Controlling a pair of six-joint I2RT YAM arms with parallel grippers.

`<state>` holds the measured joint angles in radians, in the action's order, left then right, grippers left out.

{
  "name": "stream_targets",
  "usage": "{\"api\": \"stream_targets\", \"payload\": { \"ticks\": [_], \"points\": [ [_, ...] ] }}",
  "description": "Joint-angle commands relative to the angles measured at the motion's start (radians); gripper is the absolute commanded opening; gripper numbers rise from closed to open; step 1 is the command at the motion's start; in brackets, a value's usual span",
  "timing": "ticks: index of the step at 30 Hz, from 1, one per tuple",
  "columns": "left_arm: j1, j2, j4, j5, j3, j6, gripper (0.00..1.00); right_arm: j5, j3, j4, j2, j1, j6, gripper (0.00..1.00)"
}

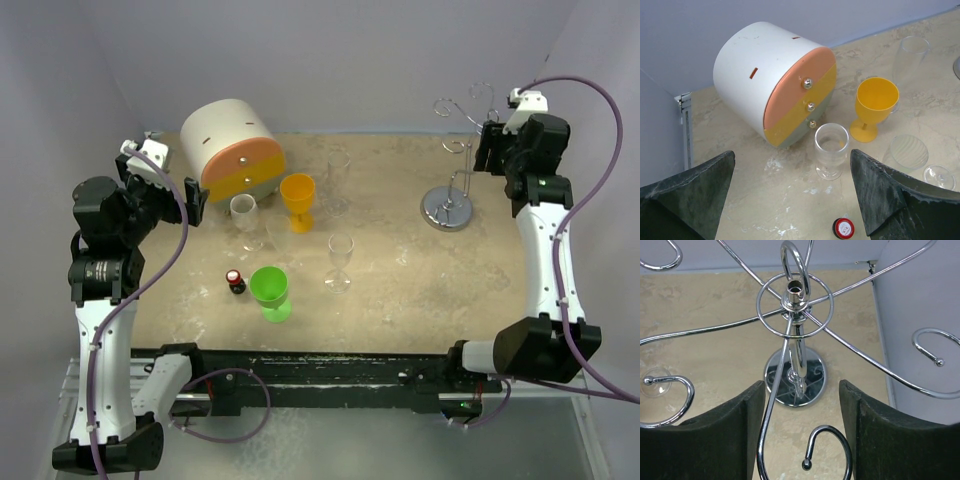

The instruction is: Place the wine glass upside down on the wine glass rack

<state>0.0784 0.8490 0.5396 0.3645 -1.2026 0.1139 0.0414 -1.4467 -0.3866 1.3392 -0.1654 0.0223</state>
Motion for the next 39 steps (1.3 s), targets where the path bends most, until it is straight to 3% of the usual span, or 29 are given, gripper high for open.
{"api": "stream_targets", "payload": {
  "ticks": [1,10,24,33,39],
  "points": [
    [0.009,-0.01,-0.046,0.026,-0.011,-0.013,0.99,0.038,-0.037,0.009,-0.015,-0.008,-0.015,0.61],
    [0.009,-0.016,-0.05,0.03,-0.001,-0.011,0.99,0.029,-0.078,-0.016,0.0,-0.008,0.017,0.47],
    [0.009,-0.016,-0.056,0.04,0.009,-0.01,0.99,0.015,-0.12,-0.05,-0.006,-0.008,0.029,0.68],
    [0.009,-0.019,-0.053,0.041,0.009,-0.01,0.99,0.005,-0.116,-0.062,0.009,-0.008,0.032,0.6],
    [0.01,-0.019,-0.055,0.04,0.011,-0.008,0.99,0.037,-0.126,-0.078,0.012,-0.008,0.031,0.48]
  ]
}}
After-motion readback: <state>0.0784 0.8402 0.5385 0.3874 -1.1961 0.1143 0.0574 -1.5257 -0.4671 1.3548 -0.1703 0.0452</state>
